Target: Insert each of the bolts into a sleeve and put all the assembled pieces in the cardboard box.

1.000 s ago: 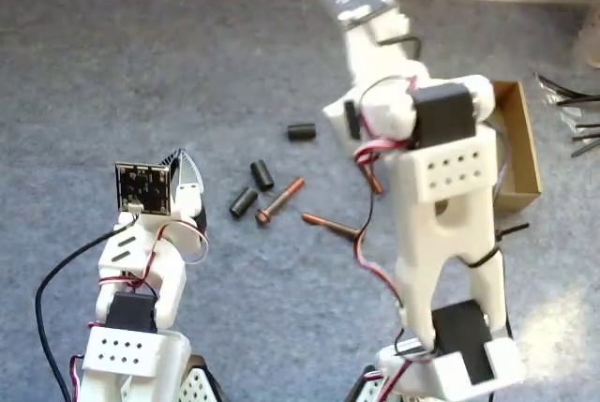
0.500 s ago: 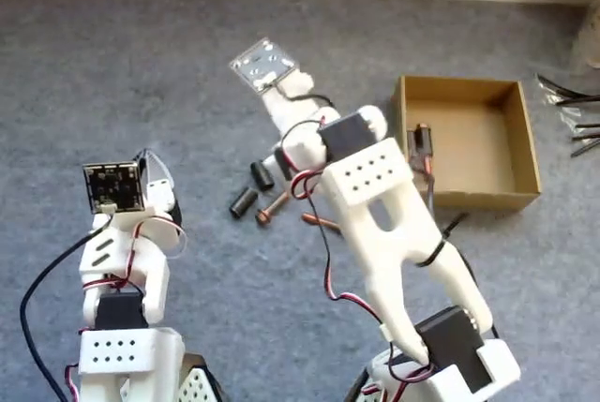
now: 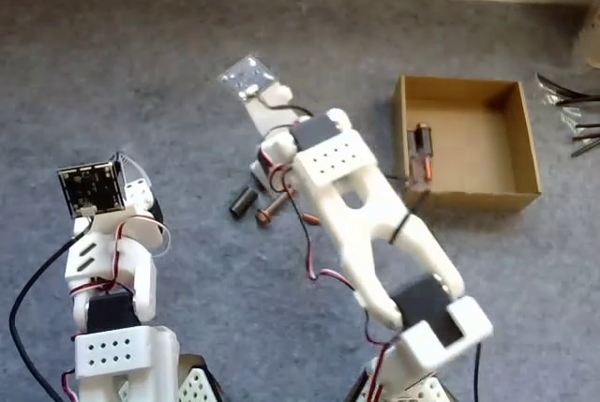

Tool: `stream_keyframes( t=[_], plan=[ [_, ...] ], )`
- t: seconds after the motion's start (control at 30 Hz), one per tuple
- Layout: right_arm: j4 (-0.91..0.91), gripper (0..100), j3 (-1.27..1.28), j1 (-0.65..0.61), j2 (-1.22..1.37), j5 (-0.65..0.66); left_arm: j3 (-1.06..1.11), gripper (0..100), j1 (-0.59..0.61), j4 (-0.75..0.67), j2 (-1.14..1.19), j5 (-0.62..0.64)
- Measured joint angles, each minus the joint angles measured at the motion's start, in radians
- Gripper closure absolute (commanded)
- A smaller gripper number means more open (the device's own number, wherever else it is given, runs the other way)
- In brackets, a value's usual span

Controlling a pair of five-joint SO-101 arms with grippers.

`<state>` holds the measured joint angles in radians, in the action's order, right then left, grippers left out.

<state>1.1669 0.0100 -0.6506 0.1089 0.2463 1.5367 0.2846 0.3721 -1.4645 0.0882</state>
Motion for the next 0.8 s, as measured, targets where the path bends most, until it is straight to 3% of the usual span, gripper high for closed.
stream_keyframes(
  t=[0.3, 0.5, 0.8],
  plan=[
    [0.138, 93.5, -0.322, -0.054, 0.282, -0.043, 0.0, 100, 0.084, 0.0, 0.0, 0.0],
    [0.284, 83.5, -0.592, -0.06, 0.485, -0.074, 0.0, 100, 0.094, 0.0, 0.0, 0.0],
    [0.405, 83.2, -0.879, -0.063, 0.698, -0.074, 0.0, 100, 0.094, 0.0, 0.0, 0.0]
  ],
)
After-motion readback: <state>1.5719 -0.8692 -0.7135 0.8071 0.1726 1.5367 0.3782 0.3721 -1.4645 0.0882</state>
